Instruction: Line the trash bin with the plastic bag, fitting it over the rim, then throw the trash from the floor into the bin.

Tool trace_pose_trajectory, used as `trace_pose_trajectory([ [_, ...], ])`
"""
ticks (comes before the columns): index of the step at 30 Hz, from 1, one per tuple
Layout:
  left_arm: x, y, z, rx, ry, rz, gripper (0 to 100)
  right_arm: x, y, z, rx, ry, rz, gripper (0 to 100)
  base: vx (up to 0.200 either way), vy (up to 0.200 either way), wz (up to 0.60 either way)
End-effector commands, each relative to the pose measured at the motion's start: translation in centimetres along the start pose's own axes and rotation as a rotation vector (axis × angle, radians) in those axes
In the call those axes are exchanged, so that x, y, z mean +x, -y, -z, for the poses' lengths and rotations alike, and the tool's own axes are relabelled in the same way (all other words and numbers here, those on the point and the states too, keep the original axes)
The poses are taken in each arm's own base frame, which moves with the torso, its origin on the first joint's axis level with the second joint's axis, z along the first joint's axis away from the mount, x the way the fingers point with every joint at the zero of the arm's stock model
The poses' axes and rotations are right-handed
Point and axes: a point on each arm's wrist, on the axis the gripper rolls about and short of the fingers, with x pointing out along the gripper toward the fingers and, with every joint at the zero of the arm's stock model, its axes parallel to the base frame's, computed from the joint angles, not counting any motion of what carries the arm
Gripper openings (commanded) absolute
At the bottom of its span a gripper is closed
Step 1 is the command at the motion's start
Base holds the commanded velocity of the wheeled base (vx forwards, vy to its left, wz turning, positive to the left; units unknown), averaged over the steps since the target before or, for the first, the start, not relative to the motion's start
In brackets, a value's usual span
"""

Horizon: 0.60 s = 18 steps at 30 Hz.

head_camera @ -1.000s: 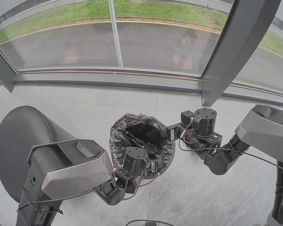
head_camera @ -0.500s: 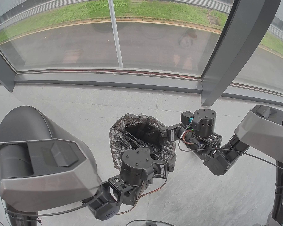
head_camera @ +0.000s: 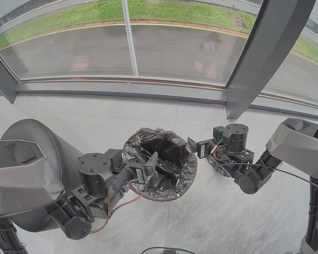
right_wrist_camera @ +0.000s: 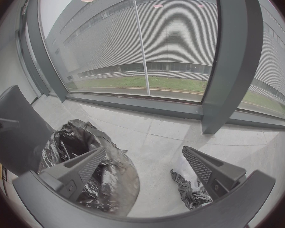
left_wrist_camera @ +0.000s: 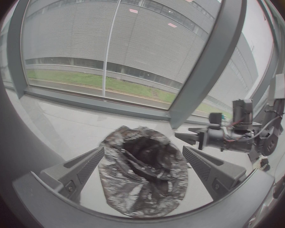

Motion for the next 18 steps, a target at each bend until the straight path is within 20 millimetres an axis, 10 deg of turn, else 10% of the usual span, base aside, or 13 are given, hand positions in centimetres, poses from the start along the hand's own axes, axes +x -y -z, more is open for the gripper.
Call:
trace_pose_trajectory([
  [1, -0.1, -4.2, -0.8, -0.010, 0.018, -0.123, 100, 0.9, 2.6, 2.5, 0.007, -0.054, 0.062, 100, 0.000, 0.000, 0.00],
  [18, 0.8, -6.7, -0.5, -0.024, 0.036, -0.140, 100, 5.0, 6.9, 8.2, -0.057, -0.152, 0.152, 100, 0.000, 0.000, 0.00],
])
